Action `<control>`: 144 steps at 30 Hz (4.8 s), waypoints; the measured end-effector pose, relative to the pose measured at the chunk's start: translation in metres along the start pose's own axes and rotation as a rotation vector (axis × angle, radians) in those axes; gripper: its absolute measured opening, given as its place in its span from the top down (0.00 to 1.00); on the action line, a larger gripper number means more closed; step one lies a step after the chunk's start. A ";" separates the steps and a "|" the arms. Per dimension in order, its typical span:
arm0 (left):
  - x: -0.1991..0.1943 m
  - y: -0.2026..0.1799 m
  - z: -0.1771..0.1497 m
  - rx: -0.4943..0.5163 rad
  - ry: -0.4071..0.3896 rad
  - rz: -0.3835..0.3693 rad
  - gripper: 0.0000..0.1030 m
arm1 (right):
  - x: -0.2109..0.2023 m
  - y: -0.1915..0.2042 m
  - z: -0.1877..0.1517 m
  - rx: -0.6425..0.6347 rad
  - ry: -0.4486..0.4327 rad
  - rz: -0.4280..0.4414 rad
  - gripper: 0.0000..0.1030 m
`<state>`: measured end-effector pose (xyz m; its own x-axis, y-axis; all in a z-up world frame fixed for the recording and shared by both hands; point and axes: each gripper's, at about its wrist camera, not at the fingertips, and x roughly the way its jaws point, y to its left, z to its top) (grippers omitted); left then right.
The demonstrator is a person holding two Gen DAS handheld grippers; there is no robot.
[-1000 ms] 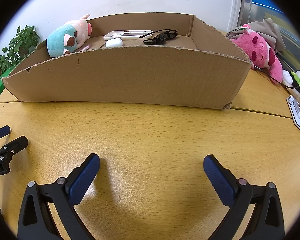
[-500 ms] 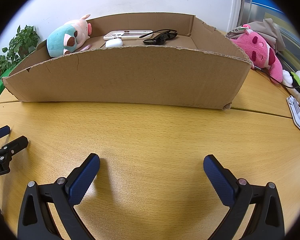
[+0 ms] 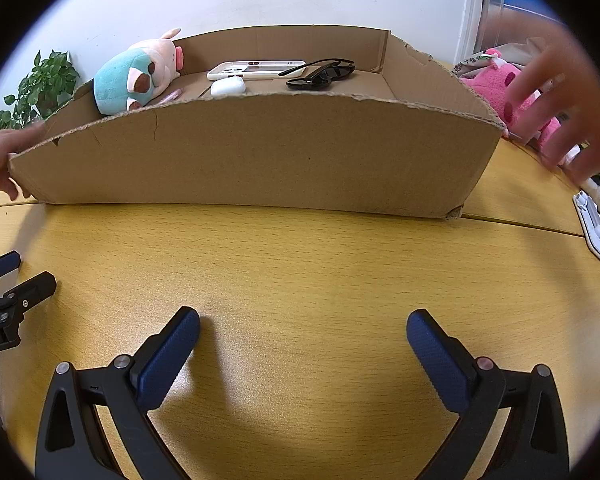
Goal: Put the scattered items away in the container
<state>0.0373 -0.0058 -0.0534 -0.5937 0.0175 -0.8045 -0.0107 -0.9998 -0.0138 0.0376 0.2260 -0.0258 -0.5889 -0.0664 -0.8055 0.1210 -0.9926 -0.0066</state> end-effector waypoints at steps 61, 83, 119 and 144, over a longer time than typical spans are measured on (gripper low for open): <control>0.001 0.001 0.005 0.009 0.002 -0.007 0.00 | -0.001 -0.003 0.004 -0.010 -0.004 0.006 0.00; -0.007 0.001 -0.003 0.052 0.003 -0.040 0.00 | 0.001 -0.007 0.007 -0.014 -0.005 0.009 0.00; -0.019 -0.001 -0.021 0.085 0.002 -0.060 0.00 | 0.003 -0.009 0.009 -0.022 -0.006 0.015 0.00; -0.123 0.040 -0.030 -0.075 -0.156 -0.071 0.00 | -0.037 -0.030 -0.048 -0.063 -0.010 0.044 0.00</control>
<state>0.1343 -0.0484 0.0271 -0.7115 0.0816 -0.6980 -0.0002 -0.9933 -0.1159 0.0938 0.2628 -0.0242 -0.5899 -0.1116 -0.7997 0.1974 -0.9803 -0.0089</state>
